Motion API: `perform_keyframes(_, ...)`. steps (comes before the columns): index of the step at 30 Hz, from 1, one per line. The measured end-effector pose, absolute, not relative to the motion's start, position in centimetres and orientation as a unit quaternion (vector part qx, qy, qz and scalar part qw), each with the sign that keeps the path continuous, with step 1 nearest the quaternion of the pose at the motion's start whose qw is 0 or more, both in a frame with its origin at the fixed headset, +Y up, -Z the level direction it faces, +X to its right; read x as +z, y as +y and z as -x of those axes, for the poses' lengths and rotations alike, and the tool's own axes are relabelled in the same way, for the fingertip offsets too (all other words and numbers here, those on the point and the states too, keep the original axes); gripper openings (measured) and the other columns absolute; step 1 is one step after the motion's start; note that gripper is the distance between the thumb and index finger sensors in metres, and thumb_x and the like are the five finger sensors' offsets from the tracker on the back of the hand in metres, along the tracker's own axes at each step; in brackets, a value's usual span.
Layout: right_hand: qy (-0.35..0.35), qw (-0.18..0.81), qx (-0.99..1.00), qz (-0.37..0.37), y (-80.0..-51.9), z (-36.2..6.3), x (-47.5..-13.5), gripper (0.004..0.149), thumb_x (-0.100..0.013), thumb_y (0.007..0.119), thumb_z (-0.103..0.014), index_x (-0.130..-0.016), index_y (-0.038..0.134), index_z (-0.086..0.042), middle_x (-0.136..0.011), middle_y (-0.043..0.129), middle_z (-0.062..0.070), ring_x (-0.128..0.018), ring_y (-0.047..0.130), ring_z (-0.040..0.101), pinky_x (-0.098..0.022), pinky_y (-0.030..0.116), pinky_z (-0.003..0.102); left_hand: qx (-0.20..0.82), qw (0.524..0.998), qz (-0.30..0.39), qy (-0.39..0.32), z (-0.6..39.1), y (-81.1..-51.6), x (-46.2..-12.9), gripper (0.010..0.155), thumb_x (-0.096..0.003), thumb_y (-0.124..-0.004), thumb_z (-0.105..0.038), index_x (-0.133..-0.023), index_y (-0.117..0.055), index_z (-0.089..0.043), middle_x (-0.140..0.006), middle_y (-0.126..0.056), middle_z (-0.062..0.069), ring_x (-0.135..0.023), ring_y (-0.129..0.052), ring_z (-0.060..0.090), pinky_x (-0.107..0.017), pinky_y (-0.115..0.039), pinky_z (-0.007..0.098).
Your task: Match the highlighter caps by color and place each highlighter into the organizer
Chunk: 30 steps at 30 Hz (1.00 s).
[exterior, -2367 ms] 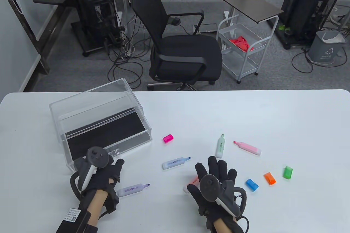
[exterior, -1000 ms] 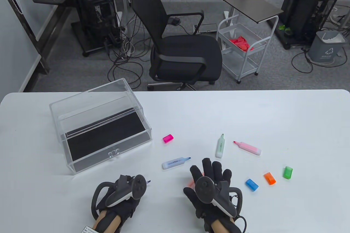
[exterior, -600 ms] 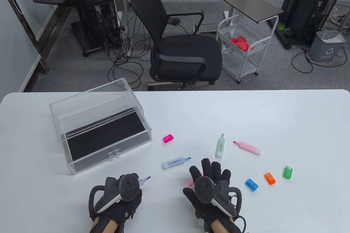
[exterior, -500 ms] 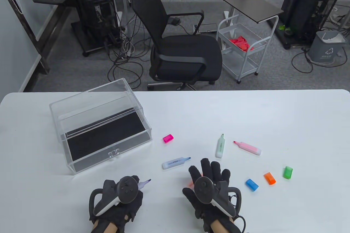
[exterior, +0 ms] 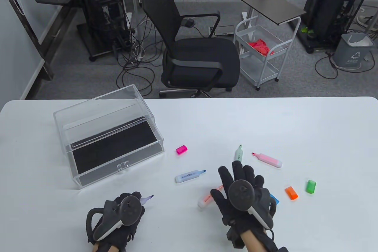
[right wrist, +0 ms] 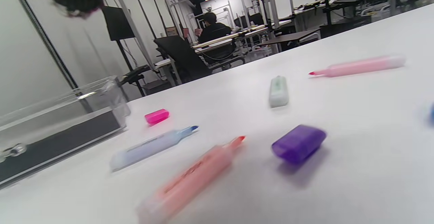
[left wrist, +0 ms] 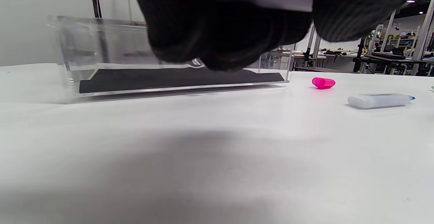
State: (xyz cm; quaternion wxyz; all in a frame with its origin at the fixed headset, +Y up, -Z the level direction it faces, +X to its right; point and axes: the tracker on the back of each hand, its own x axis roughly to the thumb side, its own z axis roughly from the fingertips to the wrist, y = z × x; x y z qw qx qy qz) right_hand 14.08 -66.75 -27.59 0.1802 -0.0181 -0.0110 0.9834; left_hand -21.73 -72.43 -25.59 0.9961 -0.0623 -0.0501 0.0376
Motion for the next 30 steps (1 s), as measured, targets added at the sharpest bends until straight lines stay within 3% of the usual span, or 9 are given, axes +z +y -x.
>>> perform_keyframes(3,0.009,0.149,0.988,0.041,-66.0,-15.3,-28.6,0.070,-0.042,0.078,-0.050,-0.104,0.049,-0.034,-0.117,0.033,0.007,-0.105,0.022,0.042,-0.069,0.015,0.071,0.035,0.996,0.064,-0.046,21.9,-72.5,-25.8,0.059,-0.0472,-0.071,-0.053,-0.100,-0.059,-0.030,-0.087,-0.075,-0.006,-0.056,-0.097,0.012,-0.041,-0.092,0.027)
perform_keyframes(6,0.054,0.071,0.995,0.046,-67.0,-15.9,-29.9,0.069,-0.042,0.081,-0.048,-0.103,0.051,-0.037,-0.116,0.045,0.005,-0.106,0.035,0.040,-0.071,0.023,0.071,0.034,0.996,0.066,-0.046,22.0,-72.6,-25.9,0.058,-0.0472,-0.072,-0.053,-0.100,-0.061,-0.030,-0.087,-0.076,-0.007,-0.056,-0.097,0.012,-0.041,-0.092,0.028)
perform_keyframes(15,0.164,-0.044,0.985,0.023,-74.1,-15.7,-32.4,0.069,-0.039,0.089,-0.042,-0.099,0.054,-0.043,-0.114,0.050,-0.002,-0.106,0.045,0.035,-0.073,0.032,0.069,0.033,0.997,0.062,-0.043,22.1,-72.4,-25.8,0.057,-0.0469,-0.072,-0.052,-0.099,-0.063,-0.032,-0.086,-0.078,-0.007,-0.058,-0.098,0.013,-0.044,-0.092,0.029)
perform_keyframes(19,0.190,-0.059,0.980,0.008,-75.1,-15.5,-32.8,0.069,-0.038,0.091,-0.041,-0.098,0.056,-0.044,-0.113,0.054,-0.003,-0.106,0.050,0.034,-0.073,0.034,0.069,0.030,0.997,0.064,-0.042,22.1,-72.4,-25.7,0.057,-0.0469,-0.072,-0.052,-0.099,-0.063,-0.032,-0.086,-0.078,-0.007,-0.059,-0.098,0.013,-0.044,-0.092,0.029)
perform_keyframes(30,0.148,-0.065,0.987,-0.015,-75.1,-15.0,-32.7,0.052,-0.037,0.093,-0.039,-0.087,0.075,-0.039,-0.100,0.075,-0.004,-0.098,0.072,0.029,-0.072,0.045,0.066,0.028,0.996,0.073,-0.042,21.9,-72.5,-25.6,0.057,-0.0470,-0.072,-0.053,-0.099,-0.063,-0.032,-0.086,-0.078,-0.007,-0.059,-0.098,0.013,-0.045,-0.092,0.029)
